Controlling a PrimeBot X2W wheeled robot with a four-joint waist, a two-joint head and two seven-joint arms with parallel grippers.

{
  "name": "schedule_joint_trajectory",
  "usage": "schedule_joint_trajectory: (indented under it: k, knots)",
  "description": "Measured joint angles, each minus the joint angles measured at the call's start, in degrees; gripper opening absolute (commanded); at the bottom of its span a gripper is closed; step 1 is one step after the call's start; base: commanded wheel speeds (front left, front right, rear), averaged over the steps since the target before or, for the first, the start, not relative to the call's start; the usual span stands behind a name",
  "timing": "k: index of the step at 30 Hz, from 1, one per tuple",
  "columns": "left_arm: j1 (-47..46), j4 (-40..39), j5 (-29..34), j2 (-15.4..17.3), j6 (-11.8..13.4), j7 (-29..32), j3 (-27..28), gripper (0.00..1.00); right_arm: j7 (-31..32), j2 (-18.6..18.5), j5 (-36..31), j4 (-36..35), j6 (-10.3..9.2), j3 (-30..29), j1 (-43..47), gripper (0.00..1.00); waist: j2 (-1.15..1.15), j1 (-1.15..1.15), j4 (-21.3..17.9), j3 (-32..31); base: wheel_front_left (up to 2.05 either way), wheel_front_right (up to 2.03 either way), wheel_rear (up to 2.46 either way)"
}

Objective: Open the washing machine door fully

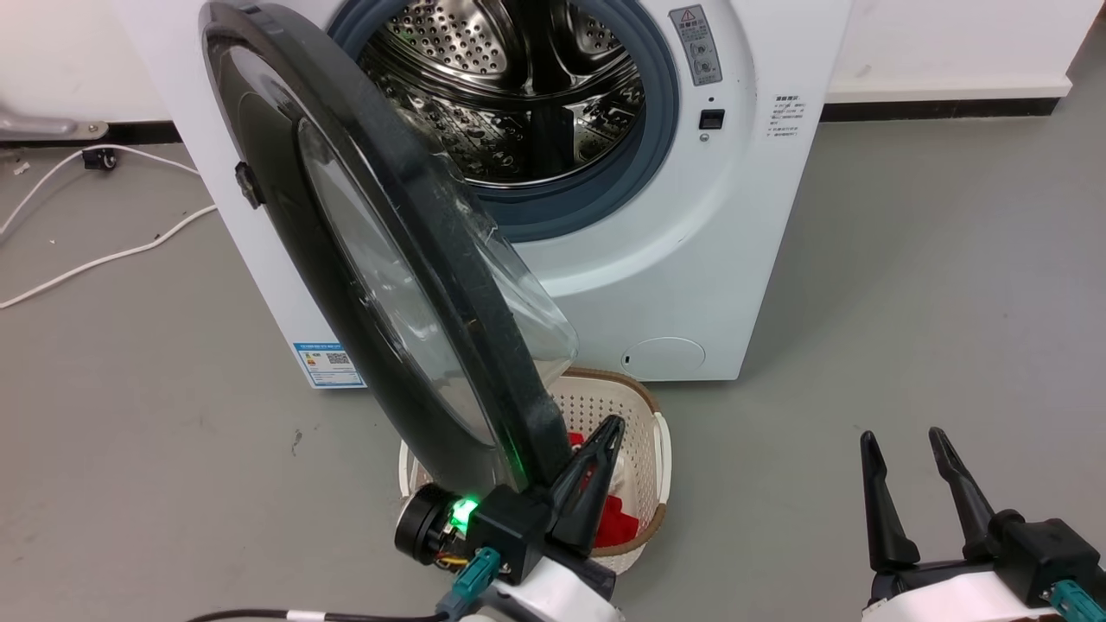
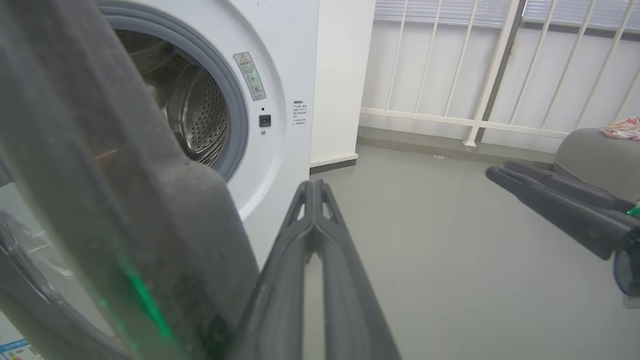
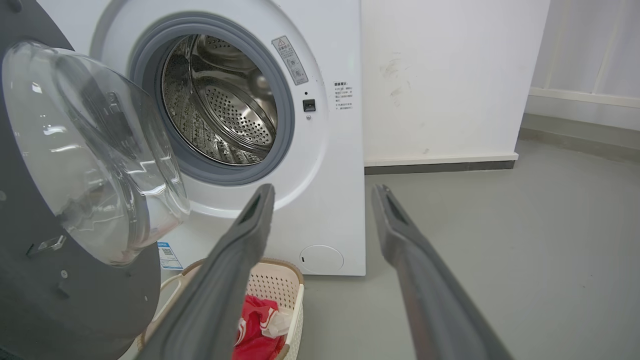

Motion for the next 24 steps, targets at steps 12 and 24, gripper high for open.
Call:
schedule_joint_trajectory:
  k: [12,24]
  knots:
    - [6.95,-5.77,2.22,0.45,2.91,-0.07,2.59,0.00,0.00,0.00,-0.02,0.23,0.00,-0.56,0.10,1.00,0.00,0.00,1.98,-0.58,0.00,0.00,0.00]
    - [12.59,-10.22,2.75,0.74,3.89,-0.04,3.09,0.00,0.00,0.00,-0.37,0.24,0.00,-1.27,0.71,1.00,0.00,0.00,9.48,-0.38,0.00,0.00,0.00]
